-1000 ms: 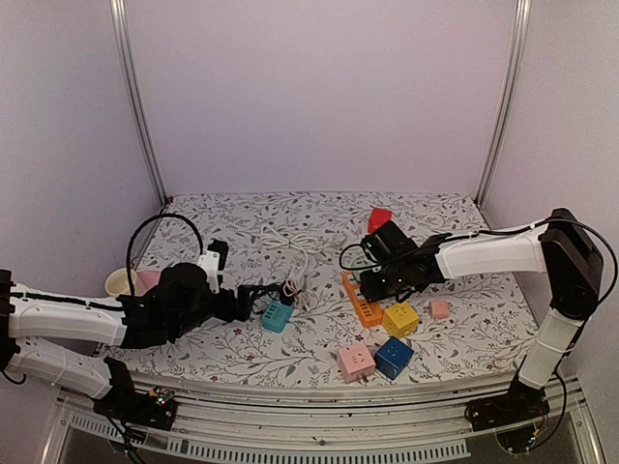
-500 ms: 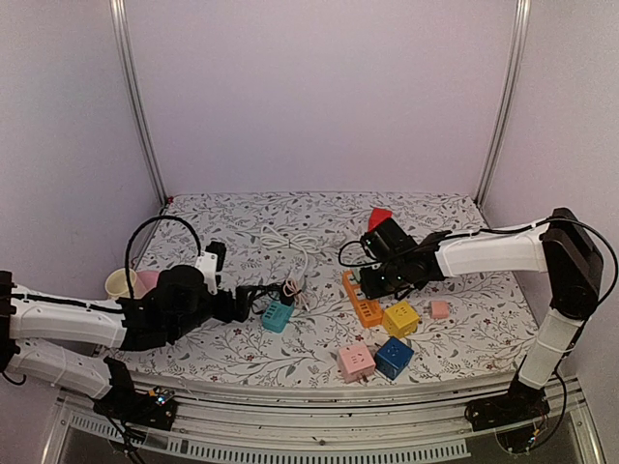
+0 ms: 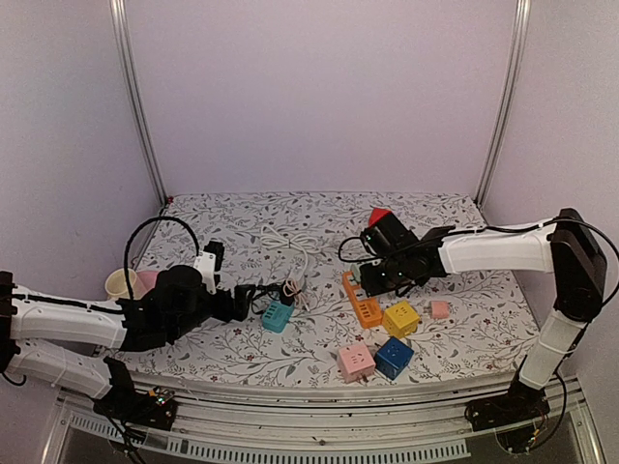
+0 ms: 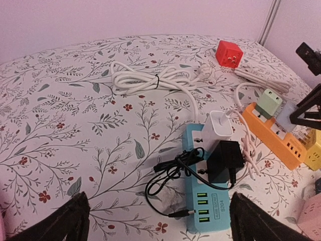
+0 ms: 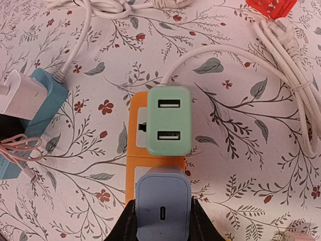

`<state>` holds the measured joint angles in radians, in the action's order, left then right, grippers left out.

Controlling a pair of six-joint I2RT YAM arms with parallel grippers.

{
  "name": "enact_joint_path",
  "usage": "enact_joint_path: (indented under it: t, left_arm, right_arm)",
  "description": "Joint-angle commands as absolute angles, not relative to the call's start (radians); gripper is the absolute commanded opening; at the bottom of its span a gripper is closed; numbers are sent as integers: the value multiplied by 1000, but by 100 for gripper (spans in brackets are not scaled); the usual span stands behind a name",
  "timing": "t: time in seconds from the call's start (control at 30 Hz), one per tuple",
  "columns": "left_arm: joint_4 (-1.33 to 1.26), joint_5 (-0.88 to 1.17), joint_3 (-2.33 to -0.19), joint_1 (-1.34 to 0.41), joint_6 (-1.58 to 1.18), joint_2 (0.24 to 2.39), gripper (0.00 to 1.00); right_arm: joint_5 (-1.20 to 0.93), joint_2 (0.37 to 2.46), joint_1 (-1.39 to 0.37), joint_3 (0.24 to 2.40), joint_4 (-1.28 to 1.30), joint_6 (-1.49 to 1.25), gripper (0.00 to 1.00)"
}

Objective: Pull the plug off the socket

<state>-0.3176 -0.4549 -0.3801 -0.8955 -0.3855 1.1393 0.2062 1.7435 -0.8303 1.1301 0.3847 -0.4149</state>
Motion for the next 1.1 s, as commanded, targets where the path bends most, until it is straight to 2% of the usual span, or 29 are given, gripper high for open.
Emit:
enact_joint_path:
  t: [0.0, 0.53, 0.97, 1.07]
  left_arm:
    - [-347, -445, -371, -882, -374, 1144, 97]
    - [-342, -428, -379, -881, -373, 1144, 97]
    - [-347, -416, -387, -882, -369, 1143, 97]
    - [-345, -413, -391, -881, -370, 1144, 97]
  right_arm:
    - [237, 1681, -838, 1177, 394, -420, 10]
    - [296, 1576, -822, 1114, 408, -429, 10]
    - [152, 1475, -601, 876, 295, -445, 11]
    - [112, 1478, -572, 833, 253, -449, 14]
